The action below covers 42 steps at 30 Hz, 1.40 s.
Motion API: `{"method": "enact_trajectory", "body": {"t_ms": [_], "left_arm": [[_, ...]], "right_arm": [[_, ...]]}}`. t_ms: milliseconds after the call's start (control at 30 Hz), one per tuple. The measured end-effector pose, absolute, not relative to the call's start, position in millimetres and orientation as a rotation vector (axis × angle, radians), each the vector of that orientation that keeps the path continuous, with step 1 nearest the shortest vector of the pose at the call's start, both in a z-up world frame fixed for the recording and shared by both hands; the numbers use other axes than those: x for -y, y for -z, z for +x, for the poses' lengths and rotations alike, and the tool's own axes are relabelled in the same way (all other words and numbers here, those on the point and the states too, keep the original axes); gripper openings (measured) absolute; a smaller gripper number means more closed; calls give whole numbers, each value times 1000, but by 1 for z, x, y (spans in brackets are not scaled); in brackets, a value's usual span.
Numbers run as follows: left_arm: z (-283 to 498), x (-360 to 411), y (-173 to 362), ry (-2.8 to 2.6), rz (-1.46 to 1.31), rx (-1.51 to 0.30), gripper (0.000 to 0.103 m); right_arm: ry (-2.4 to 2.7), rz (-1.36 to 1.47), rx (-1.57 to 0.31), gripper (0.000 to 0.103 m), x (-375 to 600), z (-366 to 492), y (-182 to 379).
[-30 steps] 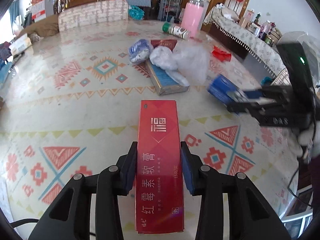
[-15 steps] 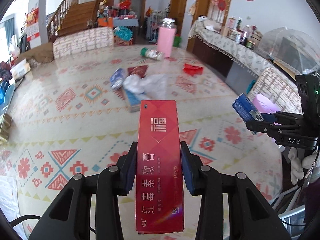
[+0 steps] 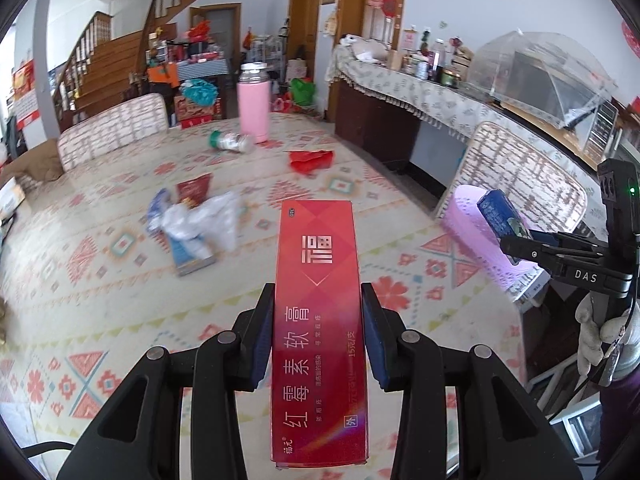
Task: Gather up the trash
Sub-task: 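Carry both boxes over the purple basket and open both tools to drop them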
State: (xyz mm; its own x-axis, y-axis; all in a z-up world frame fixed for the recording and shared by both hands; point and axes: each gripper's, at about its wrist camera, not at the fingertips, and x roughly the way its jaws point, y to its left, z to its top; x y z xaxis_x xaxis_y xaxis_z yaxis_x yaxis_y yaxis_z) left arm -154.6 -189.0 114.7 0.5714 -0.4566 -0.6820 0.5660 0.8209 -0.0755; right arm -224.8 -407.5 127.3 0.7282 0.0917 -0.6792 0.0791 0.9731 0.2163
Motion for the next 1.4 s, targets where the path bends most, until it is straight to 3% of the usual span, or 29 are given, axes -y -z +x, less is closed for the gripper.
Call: {"method": "enact_trajectory", "body": {"t_ms": [1033, 1100, 1167, 1400], "left_arm": [[-115, 496, -101, 1004, 234, -885, 39], [-114, 501, -102, 1004, 242, -872, 45], [-113, 503, -105, 994, 244, -852, 64], [-121, 483, -106, 947, 274, -796, 78]], "right_arm": [[278, 444, -681, 54, 604, -256, -96], [285, 441, -683, 57, 610, -251, -93], [299, 441, -680, 59, 614, -248, -90], [286, 473, -674, 62, 616, -246, -82]]}}
